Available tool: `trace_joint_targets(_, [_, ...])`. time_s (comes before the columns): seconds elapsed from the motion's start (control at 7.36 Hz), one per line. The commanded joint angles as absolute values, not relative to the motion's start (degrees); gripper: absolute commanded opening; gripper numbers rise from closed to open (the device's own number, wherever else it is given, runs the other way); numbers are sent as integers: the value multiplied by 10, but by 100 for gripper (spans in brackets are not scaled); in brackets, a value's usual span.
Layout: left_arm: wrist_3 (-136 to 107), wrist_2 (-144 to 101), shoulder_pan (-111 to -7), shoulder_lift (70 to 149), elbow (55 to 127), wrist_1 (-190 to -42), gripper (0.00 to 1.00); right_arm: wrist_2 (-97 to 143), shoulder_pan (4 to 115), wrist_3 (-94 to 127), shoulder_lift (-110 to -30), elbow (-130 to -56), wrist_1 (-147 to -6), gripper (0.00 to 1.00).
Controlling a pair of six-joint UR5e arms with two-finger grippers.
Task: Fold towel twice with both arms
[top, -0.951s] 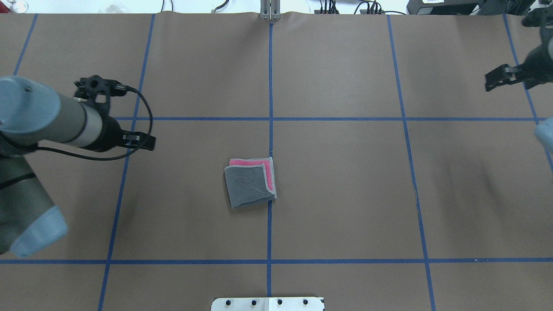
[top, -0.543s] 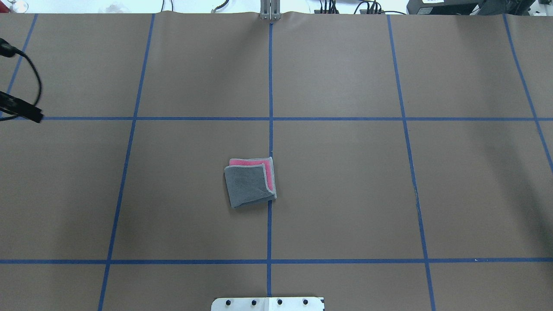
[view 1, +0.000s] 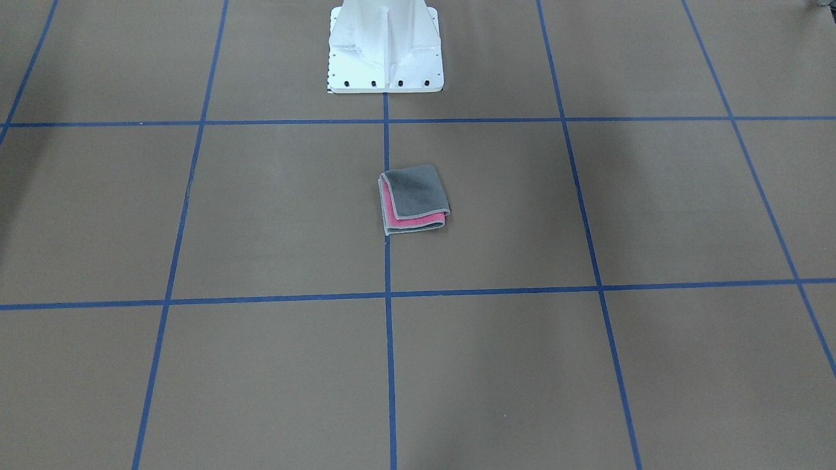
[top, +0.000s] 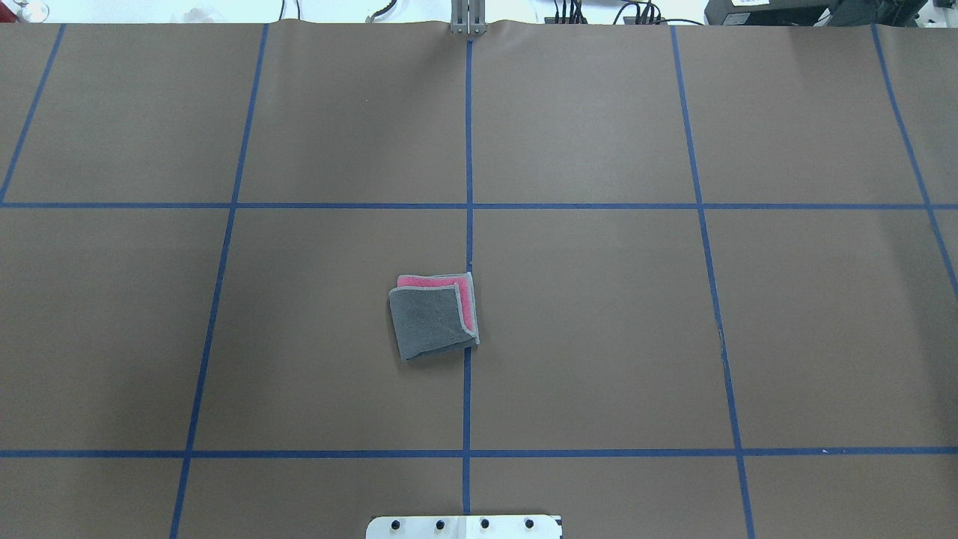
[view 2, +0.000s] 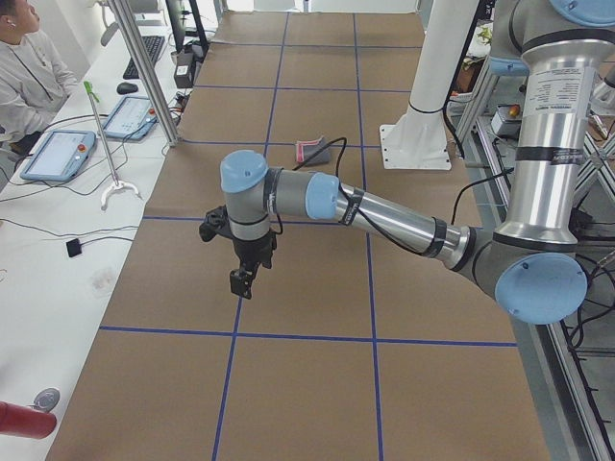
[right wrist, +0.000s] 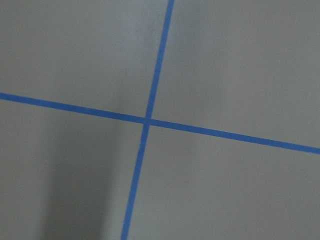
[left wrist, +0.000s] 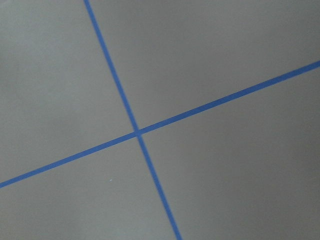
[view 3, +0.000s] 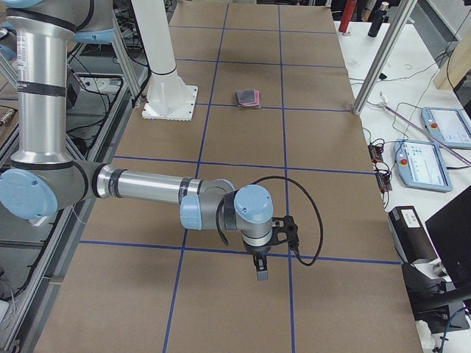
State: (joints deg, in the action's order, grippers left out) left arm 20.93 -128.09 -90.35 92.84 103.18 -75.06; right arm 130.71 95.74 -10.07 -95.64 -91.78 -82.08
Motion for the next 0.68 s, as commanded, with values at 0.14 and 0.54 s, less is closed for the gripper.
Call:
trace_joint_targets(0.14, [243, -1348, -948, 885, 990, -750, 100, 1307, 961, -103, -970, -914, -820, 100])
trace_joint_targets(0.54, [156, -1358, -948, 832, 1009, -837, 100, 1307, 960, -97, -969, -915, -820, 100])
